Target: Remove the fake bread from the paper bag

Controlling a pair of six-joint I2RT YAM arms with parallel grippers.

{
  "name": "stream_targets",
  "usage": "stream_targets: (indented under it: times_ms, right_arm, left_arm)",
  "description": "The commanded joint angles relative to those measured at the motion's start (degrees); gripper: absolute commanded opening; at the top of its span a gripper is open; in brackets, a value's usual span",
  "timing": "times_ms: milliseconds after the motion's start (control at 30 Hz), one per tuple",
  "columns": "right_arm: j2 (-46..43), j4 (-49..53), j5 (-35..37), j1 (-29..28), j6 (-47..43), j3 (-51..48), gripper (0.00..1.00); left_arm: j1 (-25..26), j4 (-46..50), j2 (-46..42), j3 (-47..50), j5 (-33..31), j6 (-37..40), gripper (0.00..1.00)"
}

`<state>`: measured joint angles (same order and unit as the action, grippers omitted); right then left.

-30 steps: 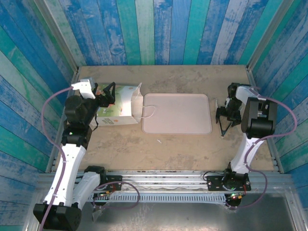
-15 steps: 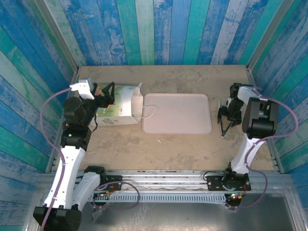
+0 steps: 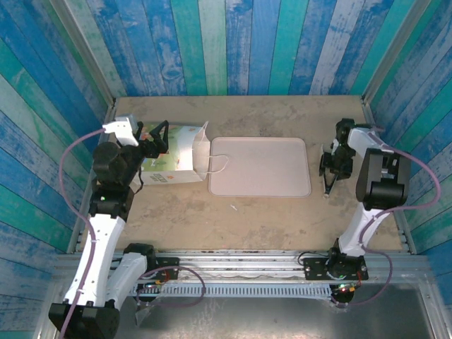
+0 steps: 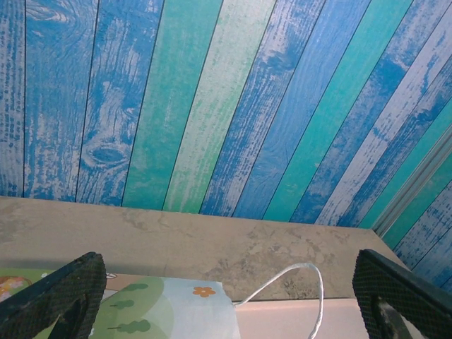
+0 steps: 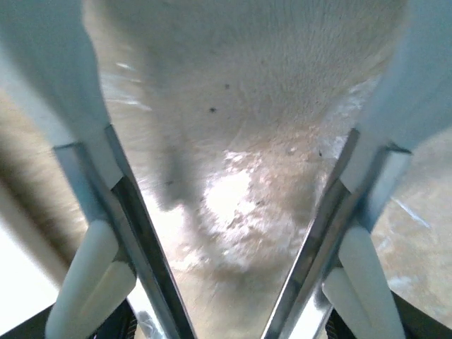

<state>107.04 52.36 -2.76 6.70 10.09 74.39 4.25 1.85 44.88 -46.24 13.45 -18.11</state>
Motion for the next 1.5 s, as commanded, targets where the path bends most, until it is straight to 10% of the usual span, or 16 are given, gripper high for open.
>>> stream_targets:
  times_ms: [0,500,867,1467]
  right_arm:
    - [-7.5,0.1,-1.8,-0.3,0.6,0.6,0.65]
    - [-16.0,3.8,-12.2,-0.8,-1.1,5.2,0.6]
    - [-19.9,-2.1,-31.4,-6.2,-3.8,4.1,0.57]
    - [-23.5,-8.2,-33.5,-16.3,-9.9,-0.7,0.54]
  left_arm:
    - [0.2,-0.4,0.8,-2.1,1.6,-0.9,0.94]
    - [0.2,0.9,4.8,-4.8,6.2,-1.4,1.0]
    - [1.5,12.0,17.2,-14.1,18.8,1.0,0.83]
    - [18.8,37.9,37.1,-32.7,2.9,10.2,0.77]
